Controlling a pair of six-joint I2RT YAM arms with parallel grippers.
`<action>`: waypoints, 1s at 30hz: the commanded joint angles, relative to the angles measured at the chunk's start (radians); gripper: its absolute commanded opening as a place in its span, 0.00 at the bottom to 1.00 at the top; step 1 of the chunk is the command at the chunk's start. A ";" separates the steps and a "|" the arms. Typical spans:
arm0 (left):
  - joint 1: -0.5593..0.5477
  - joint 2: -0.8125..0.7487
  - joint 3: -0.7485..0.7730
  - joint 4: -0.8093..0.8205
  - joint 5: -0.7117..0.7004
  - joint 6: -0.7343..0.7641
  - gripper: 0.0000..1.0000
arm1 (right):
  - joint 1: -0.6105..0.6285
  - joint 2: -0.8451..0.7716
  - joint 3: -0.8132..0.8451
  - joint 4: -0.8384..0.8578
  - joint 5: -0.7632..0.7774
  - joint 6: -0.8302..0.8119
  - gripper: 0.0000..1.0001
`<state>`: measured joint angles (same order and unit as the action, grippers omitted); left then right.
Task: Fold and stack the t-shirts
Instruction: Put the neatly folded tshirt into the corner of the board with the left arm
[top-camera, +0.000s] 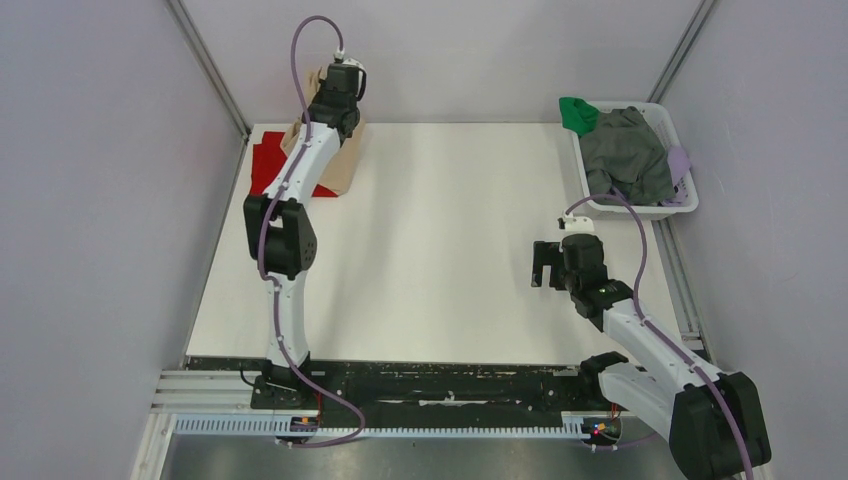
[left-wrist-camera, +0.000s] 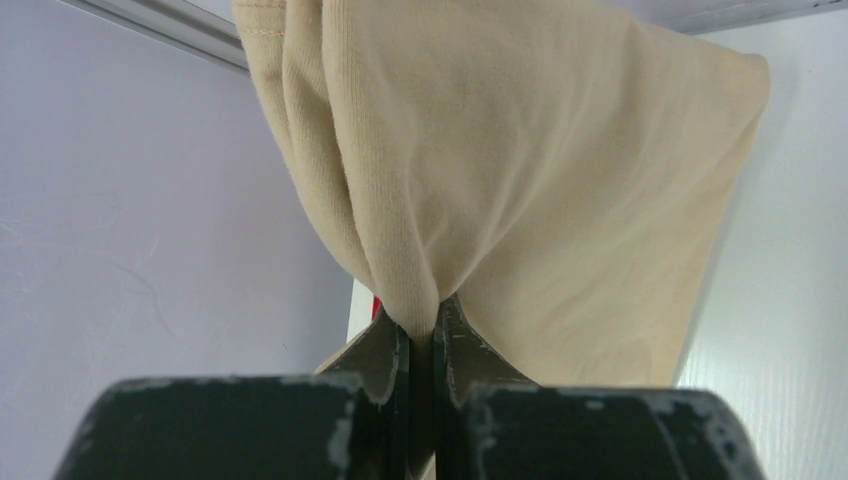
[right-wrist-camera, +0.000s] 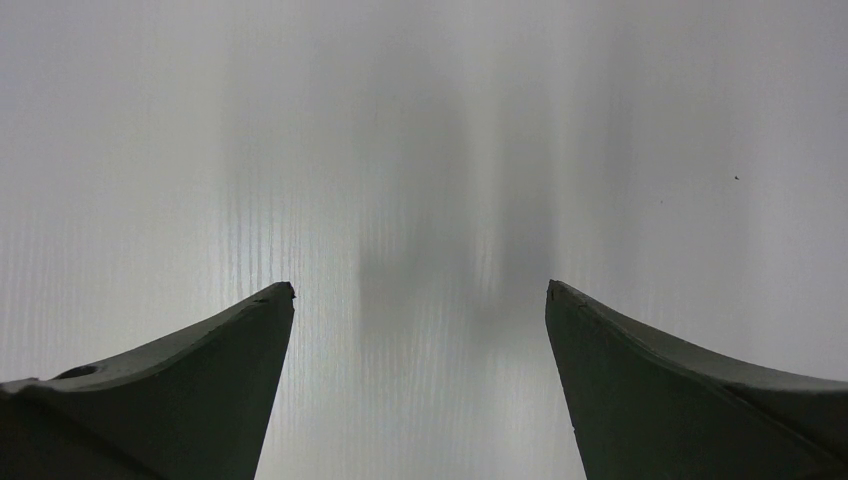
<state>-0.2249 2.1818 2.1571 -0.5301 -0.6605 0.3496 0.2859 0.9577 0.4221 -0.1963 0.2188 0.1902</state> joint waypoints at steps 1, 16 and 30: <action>0.020 0.047 0.013 0.098 -0.053 0.010 0.02 | -0.001 0.011 0.018 0.034 0.015 0.011 0.98; 0.125 0.114 0.029 0.114 0.003 -0.027 0.02 | 0.000 0.042 0.018 0.055 -0.006 0.004 0.98; 0.210 0.207 0.042 0.164 0.049 -0.049 0.06 | -0.002 0.017 0.004 0.078 0.039 -0.005 0.98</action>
<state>-0.0402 2.3669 2.1571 -0.4286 -0.6376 0.3481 0.2859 0.9985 0.4221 -0.1738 0.2276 0.1894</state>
